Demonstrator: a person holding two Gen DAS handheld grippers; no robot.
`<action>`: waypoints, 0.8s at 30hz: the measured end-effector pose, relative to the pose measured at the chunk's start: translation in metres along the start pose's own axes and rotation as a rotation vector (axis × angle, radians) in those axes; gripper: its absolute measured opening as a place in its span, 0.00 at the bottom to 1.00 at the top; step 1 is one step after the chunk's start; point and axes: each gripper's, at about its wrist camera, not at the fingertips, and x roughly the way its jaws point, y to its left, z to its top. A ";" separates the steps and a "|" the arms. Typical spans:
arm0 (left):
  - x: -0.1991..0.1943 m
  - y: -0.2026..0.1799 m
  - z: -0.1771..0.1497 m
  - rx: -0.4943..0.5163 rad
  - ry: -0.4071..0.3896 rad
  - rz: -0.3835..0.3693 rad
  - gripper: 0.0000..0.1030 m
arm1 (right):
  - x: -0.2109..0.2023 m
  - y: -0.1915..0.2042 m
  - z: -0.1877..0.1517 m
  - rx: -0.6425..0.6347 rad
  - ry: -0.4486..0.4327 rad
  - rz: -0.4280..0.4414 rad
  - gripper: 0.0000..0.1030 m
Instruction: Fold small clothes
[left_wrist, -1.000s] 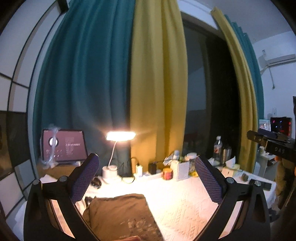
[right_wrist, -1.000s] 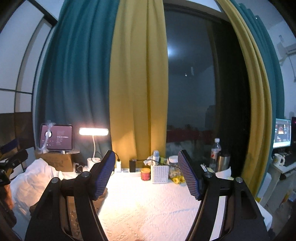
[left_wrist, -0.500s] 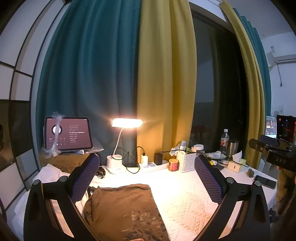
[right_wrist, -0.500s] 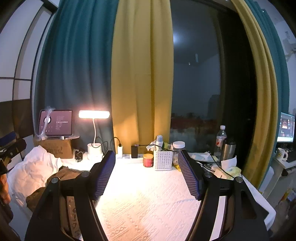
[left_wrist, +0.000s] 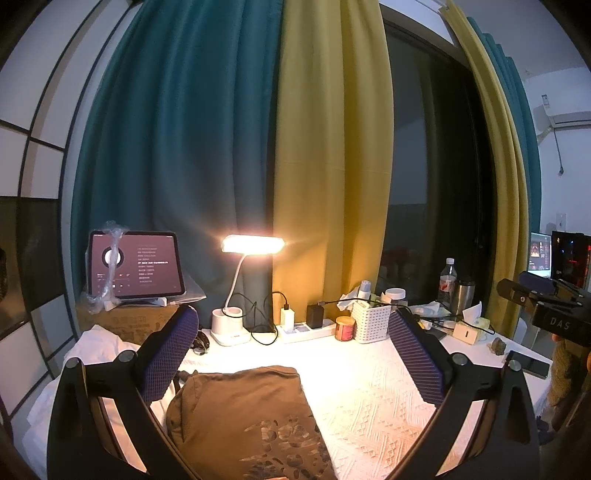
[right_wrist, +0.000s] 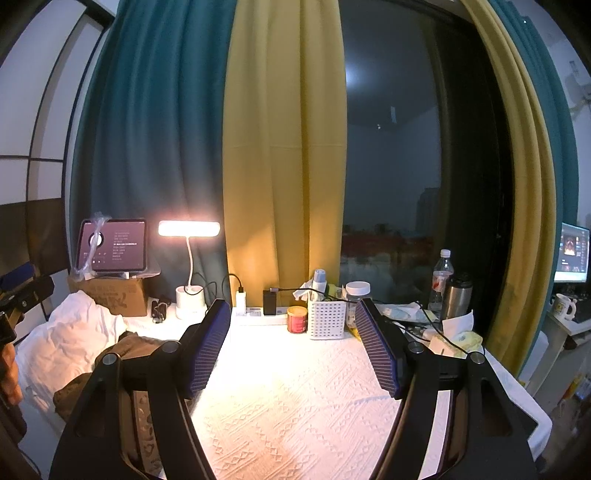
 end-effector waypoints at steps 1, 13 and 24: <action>0.000 0.000 0.000 0.000 -0.001 -0.001 0.98 | 0.000 0.000 0.000 0.000 0.000 0.001 0.71; 0.002 0.000 0.000 0.006 0.005 -0.001 0.98 | -0.003 -0.004 0.000 -0.005 -0.001 -0.024 0.71; 0.002 0.000 0.000 0.004 0.006 -0.004 0.98 | -0.004 -0.006 -0.002 0.001 0.000 -0.029 0.71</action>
